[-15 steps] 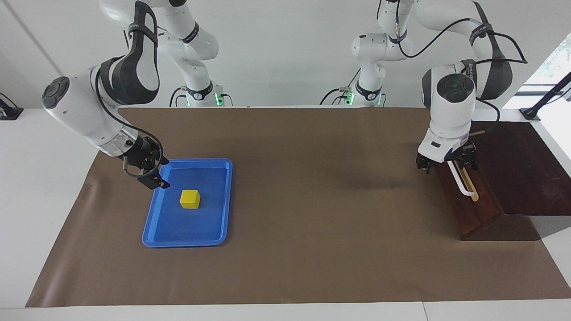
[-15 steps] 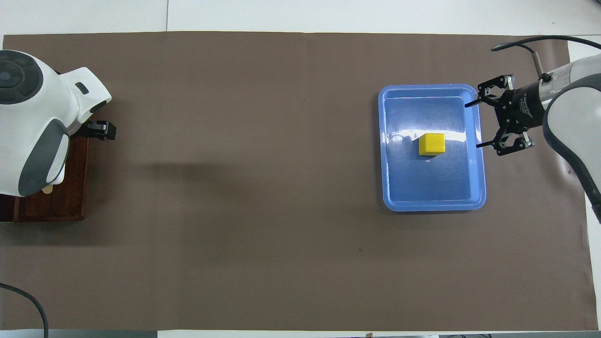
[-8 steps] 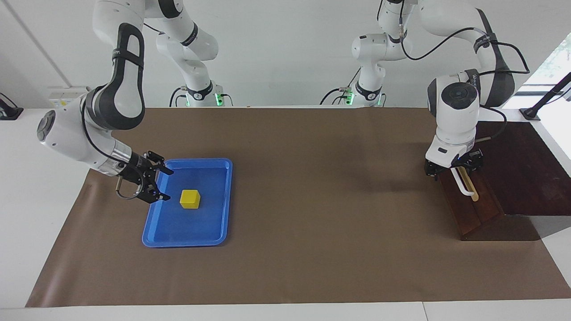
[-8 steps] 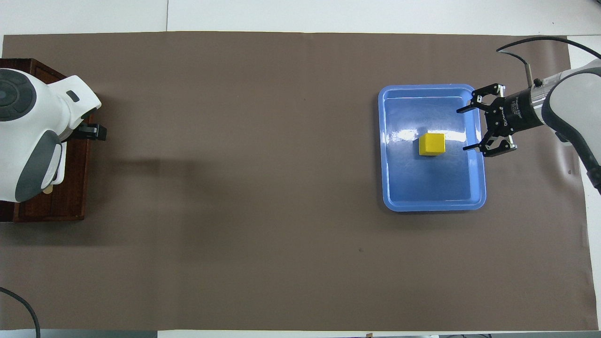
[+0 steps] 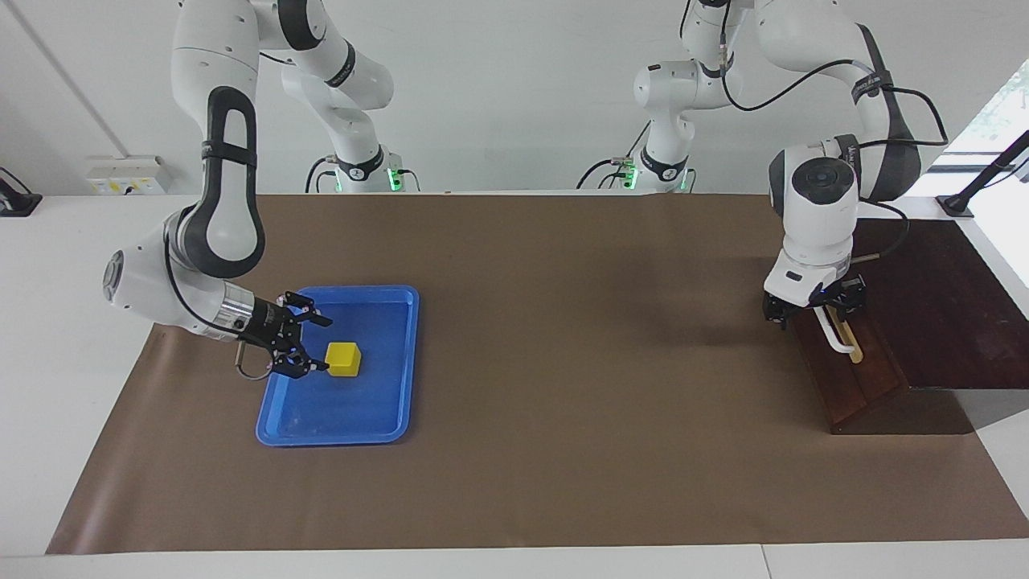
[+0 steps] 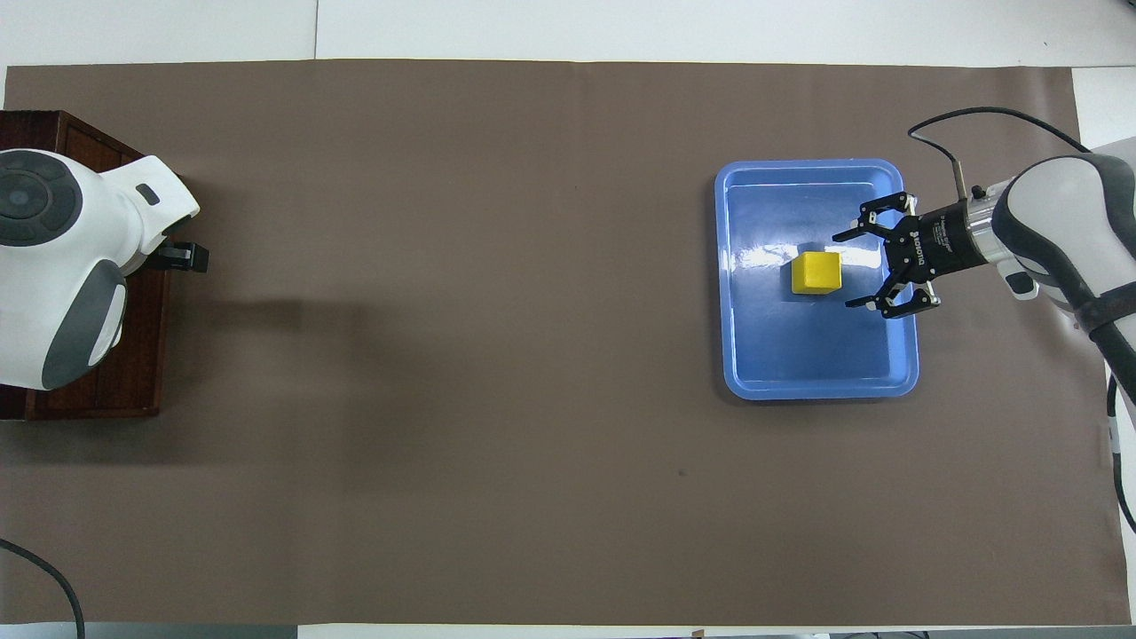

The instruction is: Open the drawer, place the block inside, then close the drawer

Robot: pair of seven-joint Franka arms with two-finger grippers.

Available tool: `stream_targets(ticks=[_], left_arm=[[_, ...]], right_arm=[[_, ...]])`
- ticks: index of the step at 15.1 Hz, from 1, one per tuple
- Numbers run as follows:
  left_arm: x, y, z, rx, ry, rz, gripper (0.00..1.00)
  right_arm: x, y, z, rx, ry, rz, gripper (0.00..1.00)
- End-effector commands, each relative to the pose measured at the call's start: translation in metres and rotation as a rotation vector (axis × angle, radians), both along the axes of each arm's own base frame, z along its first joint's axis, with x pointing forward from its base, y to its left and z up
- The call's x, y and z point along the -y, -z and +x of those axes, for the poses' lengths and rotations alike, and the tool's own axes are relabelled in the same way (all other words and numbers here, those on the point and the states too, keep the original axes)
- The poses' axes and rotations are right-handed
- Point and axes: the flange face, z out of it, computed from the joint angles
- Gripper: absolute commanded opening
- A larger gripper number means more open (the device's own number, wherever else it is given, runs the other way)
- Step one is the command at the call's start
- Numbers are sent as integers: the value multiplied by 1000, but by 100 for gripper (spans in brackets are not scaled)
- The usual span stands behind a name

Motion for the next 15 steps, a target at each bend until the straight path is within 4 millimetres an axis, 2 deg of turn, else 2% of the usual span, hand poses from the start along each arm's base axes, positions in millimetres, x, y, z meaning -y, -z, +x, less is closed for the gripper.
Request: stream_targets(ticks=[1,5,9,13,15], left_arm=[[-9,10,0,17,5,9,100],[-5,26,2,1,19,30,100],[6,25,4,20,15,23,100],[33,24,3,22,52,22,100],[39,23,3,24,58,18,100]], right_arm=[[7,7,-9,28,18,18,95],[8,16,-11,49,72,16,95],[7,25,-17,47,89,3,95],[3,32,-22,51,110,4,95],[0,36,-26,50,107,12,95]])
